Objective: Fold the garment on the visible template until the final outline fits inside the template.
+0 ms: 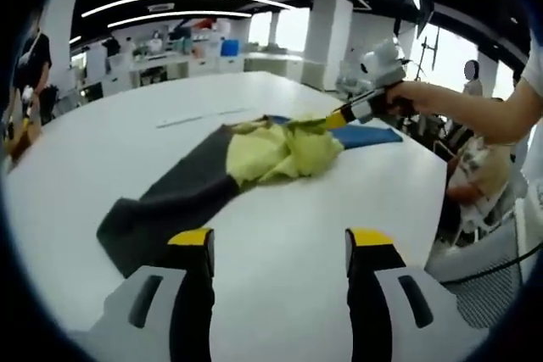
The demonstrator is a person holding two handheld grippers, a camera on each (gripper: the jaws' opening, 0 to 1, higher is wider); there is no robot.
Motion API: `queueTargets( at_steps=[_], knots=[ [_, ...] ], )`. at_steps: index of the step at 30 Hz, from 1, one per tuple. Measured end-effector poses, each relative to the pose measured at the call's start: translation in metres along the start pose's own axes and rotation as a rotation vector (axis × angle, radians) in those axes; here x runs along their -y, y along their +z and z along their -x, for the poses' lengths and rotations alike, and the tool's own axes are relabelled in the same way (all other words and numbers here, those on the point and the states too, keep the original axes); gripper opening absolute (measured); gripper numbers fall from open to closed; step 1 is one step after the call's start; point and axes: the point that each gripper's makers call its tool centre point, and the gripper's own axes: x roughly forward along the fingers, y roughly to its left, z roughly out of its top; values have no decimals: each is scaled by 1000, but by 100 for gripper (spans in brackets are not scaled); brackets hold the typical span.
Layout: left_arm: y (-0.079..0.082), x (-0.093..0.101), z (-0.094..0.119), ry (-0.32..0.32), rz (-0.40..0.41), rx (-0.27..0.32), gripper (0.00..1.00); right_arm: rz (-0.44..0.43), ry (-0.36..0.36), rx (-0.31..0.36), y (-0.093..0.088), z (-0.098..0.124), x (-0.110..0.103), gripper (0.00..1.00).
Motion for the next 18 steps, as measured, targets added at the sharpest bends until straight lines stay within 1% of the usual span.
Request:
queueTargets(
  at_steps=[3,8,11,14,18],
  knots=[
    [7,0,-8,4,27,22,54,-22,-2,-24,-10,8,-6,32],
    [19,8,-24,-15,48,46,50,-54,43,-32,-20,15,-27,30],
    [25,12,-34,-26,50,50,47,-59,55,-31,-23,15,-35,26],
    [32,14,-46,-41,91,63,44,-74,72,-40,-28,12,-43,23],
    [33,16,-61,-54,123,59,40,-91,96,-43,-33,7,-51,18]
  ],
)
